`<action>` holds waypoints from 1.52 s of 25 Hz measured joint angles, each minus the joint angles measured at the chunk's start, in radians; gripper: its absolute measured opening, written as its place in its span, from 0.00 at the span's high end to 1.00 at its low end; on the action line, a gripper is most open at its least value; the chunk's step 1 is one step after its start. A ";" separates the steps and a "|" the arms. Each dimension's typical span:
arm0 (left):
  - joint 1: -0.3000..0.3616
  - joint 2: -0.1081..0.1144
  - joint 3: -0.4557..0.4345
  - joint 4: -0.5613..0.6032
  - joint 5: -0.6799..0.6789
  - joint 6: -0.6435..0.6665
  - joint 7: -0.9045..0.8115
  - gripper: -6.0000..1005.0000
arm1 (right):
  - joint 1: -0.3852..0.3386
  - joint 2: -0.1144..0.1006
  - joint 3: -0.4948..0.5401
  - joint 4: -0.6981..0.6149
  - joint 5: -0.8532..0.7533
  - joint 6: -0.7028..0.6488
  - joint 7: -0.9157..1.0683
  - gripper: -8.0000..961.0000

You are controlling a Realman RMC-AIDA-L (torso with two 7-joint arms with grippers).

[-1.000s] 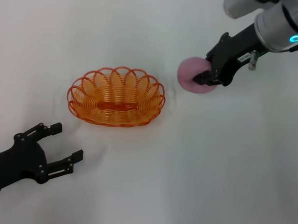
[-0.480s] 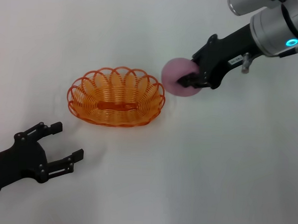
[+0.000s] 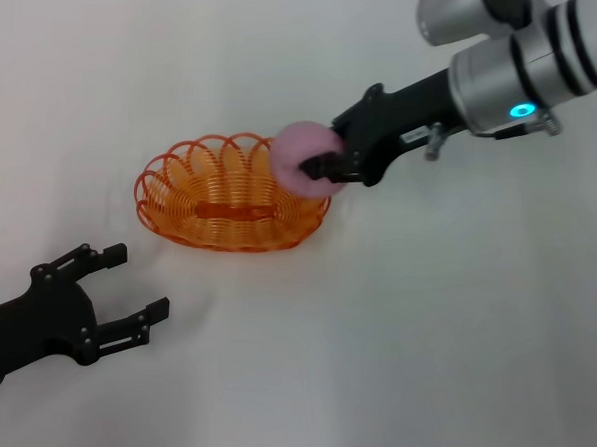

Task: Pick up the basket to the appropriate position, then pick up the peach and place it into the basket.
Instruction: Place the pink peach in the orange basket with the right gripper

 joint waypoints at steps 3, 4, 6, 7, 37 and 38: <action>-0.001 0.000 0.000 0.000 -0.001 -0.001 0.000 0.12 | 0.018 0.001 -0.028 0.061 0.053 0.055 -0.034 0.69; -0.002 0.000 0.000 -0.001 -0.001 -0.001 0.000 0.12 | 0.027 0.001 -0.039 0.089 0.073 0.078 -0.046 0.69; -0.002 0.000 -0.003 -0.005 -0.003 -0.002 0.000 0.12 | 0.047 0.002 -0.061 0.141 0.108 0.112 -0.068 0.68; -0.002 0.000 -0.003 -0.009 -0.003 -0.002 0.000 0.12 | 0.057 0.002 -0.073 0.167 0.122 0.129 -0.079 0.68; -0.004 0.003 -0.005 -0.011 -0.004 0.005 0.000 0.12 | 0.090 0.003 -0.159 0.262 0.191 0.214 -0.128 0.42; -0.004 0.003 -0.005 -0.011 -0.004 0.005 0.000 0.12 | 0.090 0.003 -0.159 0.262 0.191 0.214 -0.128 0.38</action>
